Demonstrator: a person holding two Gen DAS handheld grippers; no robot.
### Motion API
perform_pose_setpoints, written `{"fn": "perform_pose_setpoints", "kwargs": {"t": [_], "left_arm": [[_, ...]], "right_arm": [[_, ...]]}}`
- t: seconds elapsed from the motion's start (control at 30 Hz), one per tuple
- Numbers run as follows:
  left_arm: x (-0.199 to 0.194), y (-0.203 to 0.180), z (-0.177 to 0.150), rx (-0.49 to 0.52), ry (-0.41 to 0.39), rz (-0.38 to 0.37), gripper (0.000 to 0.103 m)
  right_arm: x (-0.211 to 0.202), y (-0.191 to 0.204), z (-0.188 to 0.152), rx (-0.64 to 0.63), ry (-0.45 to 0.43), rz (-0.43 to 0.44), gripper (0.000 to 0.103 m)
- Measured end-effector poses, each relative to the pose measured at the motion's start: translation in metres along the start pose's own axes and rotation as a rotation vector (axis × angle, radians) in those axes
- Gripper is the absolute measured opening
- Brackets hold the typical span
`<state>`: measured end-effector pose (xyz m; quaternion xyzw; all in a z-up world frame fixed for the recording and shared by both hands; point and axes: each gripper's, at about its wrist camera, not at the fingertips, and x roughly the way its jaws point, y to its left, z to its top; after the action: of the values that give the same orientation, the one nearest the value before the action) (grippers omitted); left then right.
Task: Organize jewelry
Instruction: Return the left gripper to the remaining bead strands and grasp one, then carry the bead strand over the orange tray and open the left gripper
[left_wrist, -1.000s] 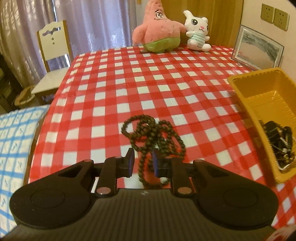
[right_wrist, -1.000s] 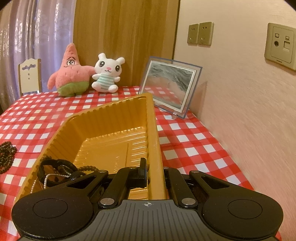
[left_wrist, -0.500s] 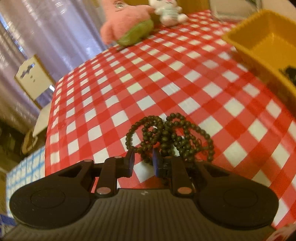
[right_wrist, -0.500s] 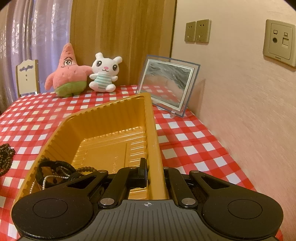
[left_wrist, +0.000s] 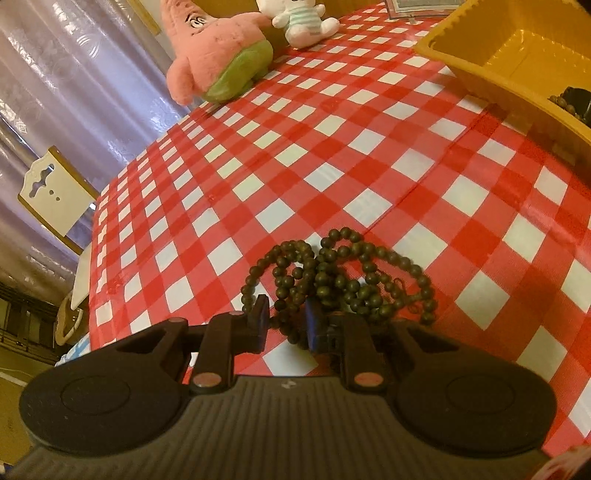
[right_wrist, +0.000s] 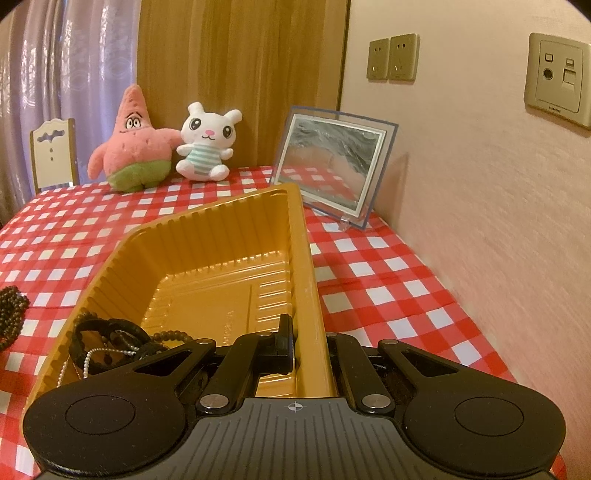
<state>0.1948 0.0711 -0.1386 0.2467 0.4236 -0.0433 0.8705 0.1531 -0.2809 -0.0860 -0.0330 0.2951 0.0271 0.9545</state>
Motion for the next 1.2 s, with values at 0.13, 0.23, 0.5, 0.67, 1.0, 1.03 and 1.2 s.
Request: {"fn": "perform_pose_setpoints", "kwargs": {"t": [0.13,0.23,0.5,0.67,1.0,1.03,1.2], "left_arm": [[-0.004,0.003,0.001,-0.041,-0.012,-0.02,0.01],[-0.009,0.004,0.001,-0.09,-0.018,-0.029,0.006],[-0.031,0.015,0.003,-0.285,-0.04,-0.099,0.006],[-0.058,0.025,0.003,-0.422,-0.078,-0.148,0.006],[-0.096,0.009,-0.009,-0.548,-0.095,-0.253,0.006],[-0.096,0.005,-0.011,-0.549,-0.086,-0.259,0.006],[-0.095,-0.007,-0.018,-0.581,-0.047,-0.289,0.006]], "right_arm": [[0.001,0.0,0.0,-0.001,0.0,0.0,0.004],[0.0,0.0,0.0,-0.002,-0.001,0.001,0.004],[0.0,0.0,0.0,-0.001,-0.002,0.001,0.004],[0.0,0.001,0.0,0.001,-0.002,0.001,0.004],[-0.001,0.005,0.0,0.0,-0.005,0.003,0.004],[-0.001,0.004,0.0,0.0,-0.004,0.002,0.004],[-0.001,0.005,0.001,0.003,-0.003,0.005,0.004]]}}
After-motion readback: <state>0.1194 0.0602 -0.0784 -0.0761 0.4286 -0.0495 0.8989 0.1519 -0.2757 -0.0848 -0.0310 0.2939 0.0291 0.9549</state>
